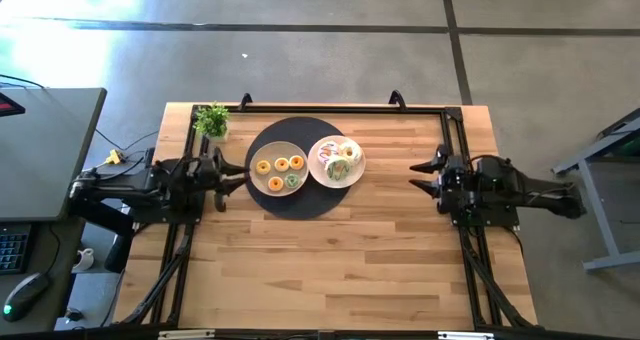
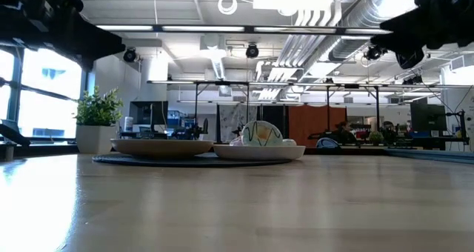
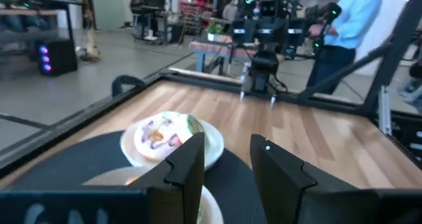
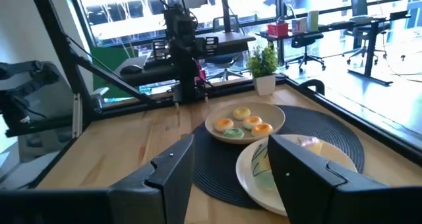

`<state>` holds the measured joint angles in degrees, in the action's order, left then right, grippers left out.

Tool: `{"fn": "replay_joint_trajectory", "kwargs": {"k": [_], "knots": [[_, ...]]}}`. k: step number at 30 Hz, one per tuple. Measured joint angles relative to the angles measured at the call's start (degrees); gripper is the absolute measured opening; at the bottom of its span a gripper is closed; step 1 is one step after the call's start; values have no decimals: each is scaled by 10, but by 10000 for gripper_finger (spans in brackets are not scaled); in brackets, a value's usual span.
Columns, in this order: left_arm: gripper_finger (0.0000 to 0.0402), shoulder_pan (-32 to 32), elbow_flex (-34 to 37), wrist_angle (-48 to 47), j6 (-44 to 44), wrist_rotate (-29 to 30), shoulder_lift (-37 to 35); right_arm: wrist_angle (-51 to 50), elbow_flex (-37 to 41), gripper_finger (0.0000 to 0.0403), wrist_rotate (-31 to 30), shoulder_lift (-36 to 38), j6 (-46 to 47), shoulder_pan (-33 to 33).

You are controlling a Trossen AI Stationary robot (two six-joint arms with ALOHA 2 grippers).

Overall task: Pick & Place donuts
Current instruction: Return to Home Position

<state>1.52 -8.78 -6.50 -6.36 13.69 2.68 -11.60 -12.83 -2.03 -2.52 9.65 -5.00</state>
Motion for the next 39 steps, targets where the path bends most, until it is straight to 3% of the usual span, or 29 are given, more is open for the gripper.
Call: {"fn": "replay_joint_trajectory", "kwargs": {"k": [9,21,39], "knots": [[122,0,72,95,-1,-12,1,46,59,188,6,0,7,-28],[122,0,76,85,-17,-13,1,153,122,188,128,-1,-12,-80],[122,0,75,83,-29,-14,1,147,123,188,140,-24,-43,-85]]}}
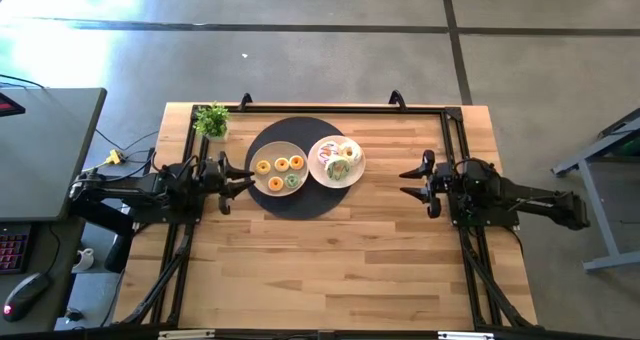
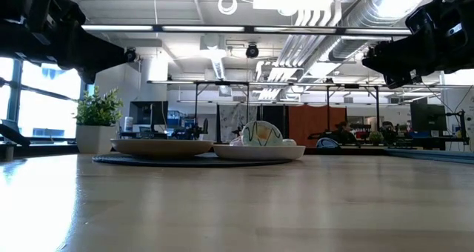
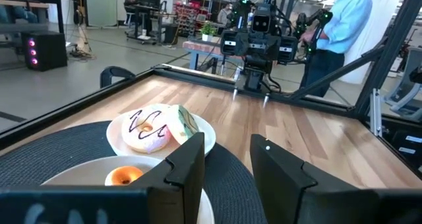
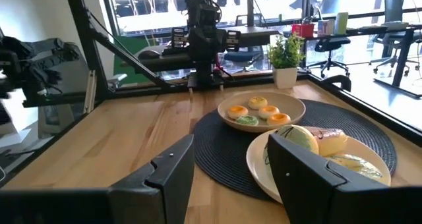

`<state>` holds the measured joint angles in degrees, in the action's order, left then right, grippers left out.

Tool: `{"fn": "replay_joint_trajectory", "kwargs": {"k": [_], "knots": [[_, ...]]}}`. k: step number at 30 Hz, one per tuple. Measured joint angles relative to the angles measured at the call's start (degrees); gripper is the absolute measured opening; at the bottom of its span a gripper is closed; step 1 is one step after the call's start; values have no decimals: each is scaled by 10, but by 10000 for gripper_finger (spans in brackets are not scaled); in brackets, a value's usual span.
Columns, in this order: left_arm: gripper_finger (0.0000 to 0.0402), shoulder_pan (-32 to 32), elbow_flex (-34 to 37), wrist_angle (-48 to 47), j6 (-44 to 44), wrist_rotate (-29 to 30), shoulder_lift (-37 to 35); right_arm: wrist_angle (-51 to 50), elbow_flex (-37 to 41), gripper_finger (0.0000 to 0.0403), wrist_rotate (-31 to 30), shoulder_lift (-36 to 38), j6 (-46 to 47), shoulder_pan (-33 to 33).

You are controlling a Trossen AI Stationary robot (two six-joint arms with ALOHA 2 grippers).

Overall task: Pick & Place donuts
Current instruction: Return to Home Position

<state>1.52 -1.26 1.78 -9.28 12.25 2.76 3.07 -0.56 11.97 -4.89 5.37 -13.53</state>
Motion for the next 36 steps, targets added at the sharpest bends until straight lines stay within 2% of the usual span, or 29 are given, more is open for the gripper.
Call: {"fn": "replay_joint_trajectory", "kwargs": {"k": [36], "knots": [[122,15,0,-2,0,-2,8,5,0,188,0,0,1,0]]}}
